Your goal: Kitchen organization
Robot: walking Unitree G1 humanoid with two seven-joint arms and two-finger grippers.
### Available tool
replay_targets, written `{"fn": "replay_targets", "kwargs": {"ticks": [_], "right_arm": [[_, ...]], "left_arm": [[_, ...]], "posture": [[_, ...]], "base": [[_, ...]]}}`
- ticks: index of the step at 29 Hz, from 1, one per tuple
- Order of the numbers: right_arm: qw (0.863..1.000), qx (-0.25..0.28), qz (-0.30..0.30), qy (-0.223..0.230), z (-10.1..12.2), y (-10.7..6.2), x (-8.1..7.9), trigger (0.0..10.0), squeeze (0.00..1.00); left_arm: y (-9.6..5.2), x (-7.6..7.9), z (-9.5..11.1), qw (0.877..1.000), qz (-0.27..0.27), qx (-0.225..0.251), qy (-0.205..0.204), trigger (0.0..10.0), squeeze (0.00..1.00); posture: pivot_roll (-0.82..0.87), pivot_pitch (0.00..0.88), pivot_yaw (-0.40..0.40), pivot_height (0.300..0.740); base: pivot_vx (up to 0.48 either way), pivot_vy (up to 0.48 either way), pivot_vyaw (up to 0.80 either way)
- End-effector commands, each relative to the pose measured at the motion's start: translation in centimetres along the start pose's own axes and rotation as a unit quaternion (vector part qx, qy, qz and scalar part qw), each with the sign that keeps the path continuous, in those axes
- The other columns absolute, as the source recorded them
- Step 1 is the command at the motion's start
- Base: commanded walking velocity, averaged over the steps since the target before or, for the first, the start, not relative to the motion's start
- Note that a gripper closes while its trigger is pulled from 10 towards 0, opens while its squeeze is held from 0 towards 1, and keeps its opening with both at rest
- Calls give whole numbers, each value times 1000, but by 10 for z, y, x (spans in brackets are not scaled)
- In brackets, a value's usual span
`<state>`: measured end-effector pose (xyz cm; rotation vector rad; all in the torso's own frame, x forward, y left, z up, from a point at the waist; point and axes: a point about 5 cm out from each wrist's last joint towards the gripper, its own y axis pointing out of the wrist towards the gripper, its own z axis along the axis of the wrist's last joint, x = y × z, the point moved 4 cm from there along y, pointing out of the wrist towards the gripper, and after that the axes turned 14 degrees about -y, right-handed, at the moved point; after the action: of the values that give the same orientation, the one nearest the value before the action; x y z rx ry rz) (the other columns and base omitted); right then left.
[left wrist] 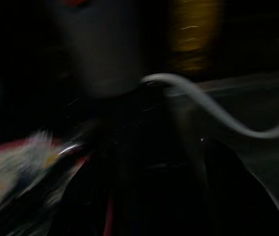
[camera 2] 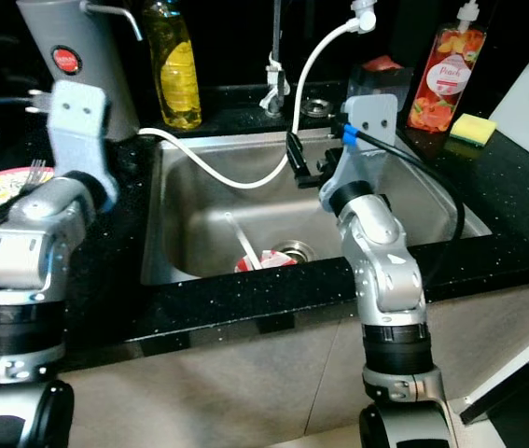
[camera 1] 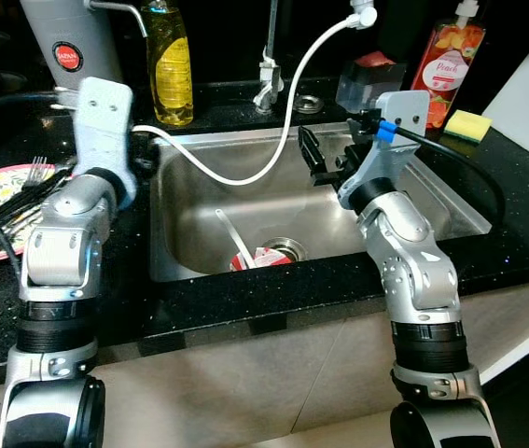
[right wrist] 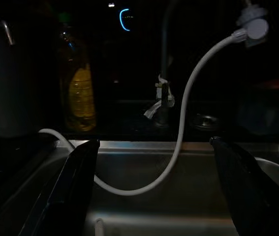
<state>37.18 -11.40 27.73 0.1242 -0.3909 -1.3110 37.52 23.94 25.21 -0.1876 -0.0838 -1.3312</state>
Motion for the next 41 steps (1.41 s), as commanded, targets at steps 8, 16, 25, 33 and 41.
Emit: {"fn": "replay_targets", "kwargs": {"ticks": [8, 16, 25, 33, 41], "right_arm": [[1000, -2, -12, -1, -1, -1, 4, 10000, 0], [1000, -5, -18, 2, -4, -2, 6, 10000, 0], [1000, 1, -6, 3, 0, 4, 2, 10000, 0], [1000, -5, -12, -2, -3, 0, 6, 10000, 0], [1000, -5, -14, 1, -3, 0, 6, 10000, 0]], "left_arm": [[4, -61, -3, 988, 151, -9, -2, 10000, 0], [7, -64, -6, 982, 108, -24, 153, 10000, 0], [3, -62, -20, 980, 100, -48, 165, 10000, 0], [2, -61, -38, 973, 73, -84, 202, 10000, 0], [1, -68, -41, 966, 67, -99, 228, 10000, 0]], "posture": [[55, 0, 20, 740], [74, 0, 11, 740], [83, 0, -4, 740], [74, 0, -4, 740], [75, 0, 6, 740]], "base": [[0, 0, 0], [0, 0, 0], [0, 0, 0], [0, 0, 0], [0, 0, 0]]}}
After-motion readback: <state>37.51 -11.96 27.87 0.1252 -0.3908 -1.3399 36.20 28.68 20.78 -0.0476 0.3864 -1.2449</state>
